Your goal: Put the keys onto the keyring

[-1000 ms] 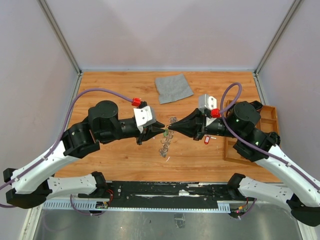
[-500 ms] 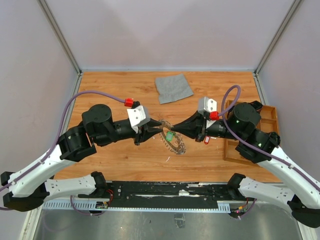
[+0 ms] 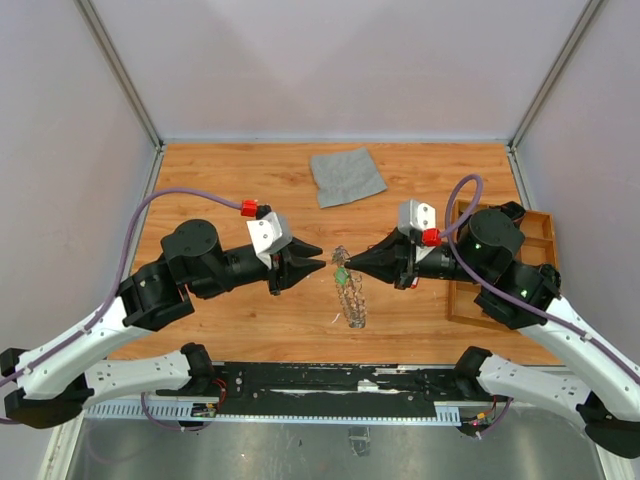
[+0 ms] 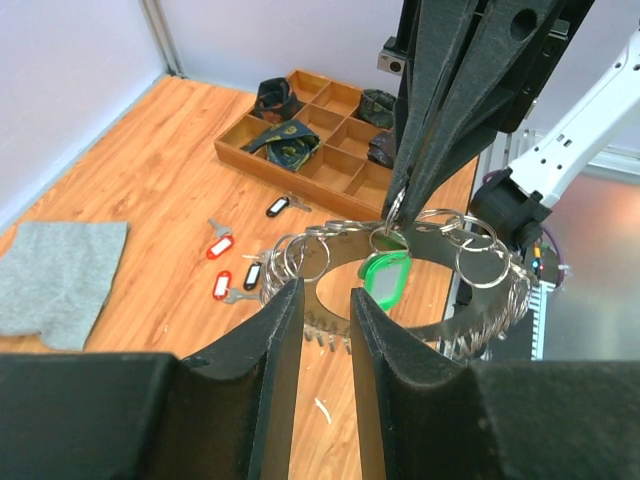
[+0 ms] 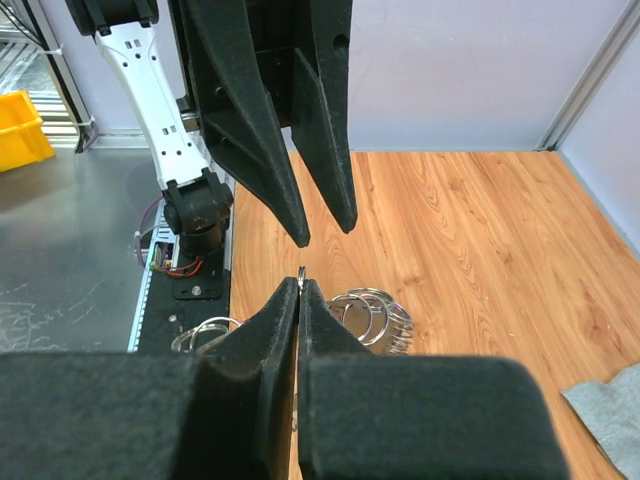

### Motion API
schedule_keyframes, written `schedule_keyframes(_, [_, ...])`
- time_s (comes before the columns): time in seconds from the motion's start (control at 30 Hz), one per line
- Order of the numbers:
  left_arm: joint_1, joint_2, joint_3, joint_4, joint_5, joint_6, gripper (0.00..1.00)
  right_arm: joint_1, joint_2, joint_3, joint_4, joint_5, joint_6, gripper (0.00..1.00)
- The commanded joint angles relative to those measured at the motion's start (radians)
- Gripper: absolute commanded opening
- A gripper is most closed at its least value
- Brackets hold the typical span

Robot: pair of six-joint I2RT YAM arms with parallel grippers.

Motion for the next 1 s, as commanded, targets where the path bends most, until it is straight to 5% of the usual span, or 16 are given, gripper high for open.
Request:
schedule_keyframes(0.0, [0.001,-0.032,-0.025,0.079,-0.013,-0.035,0.31,0.016,-0.028,-0.005,0.023,-0.039,-0.014,0.01])
schedule_keyframes(0.3, [0.001,-0.043,-0.051,0.075,-0.111,-0.048,0.31,0.016,-0.021,-0.030,-0.028,0.006,-0.003,0.01])
schedule_keyframes(0.53, [0.015,-0.006,-0.057,0.061,-0.228,-0.063,0.31,0.016,0.007,-0.017,-0.248,0.114,-0.016,0.01])
schedule_keyframes(0.97, [0.250,0.044,-0.149,0.139,-0.126,-0.130,0.31,0.016,0.027,-0.001,-0.571,0.134,-0.013,0.01])
